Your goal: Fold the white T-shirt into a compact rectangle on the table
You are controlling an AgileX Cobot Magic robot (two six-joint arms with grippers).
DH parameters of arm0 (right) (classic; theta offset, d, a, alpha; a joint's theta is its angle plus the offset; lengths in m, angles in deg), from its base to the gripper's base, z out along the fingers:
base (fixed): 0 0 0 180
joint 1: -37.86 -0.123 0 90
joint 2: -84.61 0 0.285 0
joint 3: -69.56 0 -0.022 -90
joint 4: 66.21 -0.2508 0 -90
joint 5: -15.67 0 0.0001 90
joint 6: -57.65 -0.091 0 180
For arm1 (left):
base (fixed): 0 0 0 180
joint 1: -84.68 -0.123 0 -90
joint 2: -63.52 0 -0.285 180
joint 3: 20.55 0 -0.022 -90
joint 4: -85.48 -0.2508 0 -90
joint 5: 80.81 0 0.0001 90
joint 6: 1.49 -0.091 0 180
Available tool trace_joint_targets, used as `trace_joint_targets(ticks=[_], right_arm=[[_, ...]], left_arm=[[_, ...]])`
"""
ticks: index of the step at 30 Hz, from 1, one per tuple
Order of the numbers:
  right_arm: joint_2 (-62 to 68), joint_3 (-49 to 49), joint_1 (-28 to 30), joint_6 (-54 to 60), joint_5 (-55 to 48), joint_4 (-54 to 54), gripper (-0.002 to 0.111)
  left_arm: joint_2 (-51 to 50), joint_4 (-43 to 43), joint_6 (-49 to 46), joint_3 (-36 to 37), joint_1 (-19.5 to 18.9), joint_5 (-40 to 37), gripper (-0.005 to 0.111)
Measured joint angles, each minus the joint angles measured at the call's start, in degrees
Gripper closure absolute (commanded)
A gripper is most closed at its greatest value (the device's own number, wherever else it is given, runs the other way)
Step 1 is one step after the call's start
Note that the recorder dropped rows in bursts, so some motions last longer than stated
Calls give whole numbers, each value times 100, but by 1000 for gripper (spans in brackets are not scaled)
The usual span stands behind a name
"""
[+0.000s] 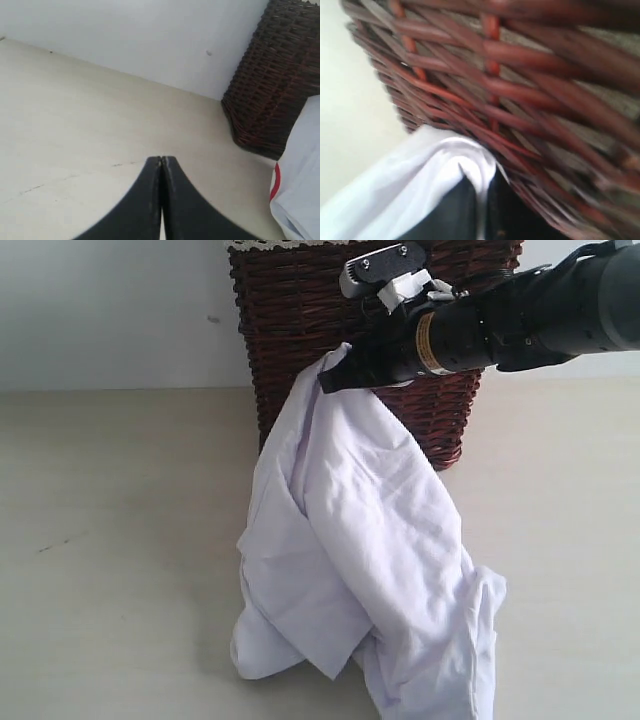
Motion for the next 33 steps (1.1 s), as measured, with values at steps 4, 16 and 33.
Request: trace_joint_targets(ticks=[4,16,33], right_arm=[[-24,-149,56,-612,742,28,108],[-1638,1490,10,-458,1223,215,108],[-3389,876,-323,-942,3892,99,108]], left_arm=[[0,0,0,0,0,0,107],[0,0,0,0,0,0,107],[0,0,0,0,0,0,107]])
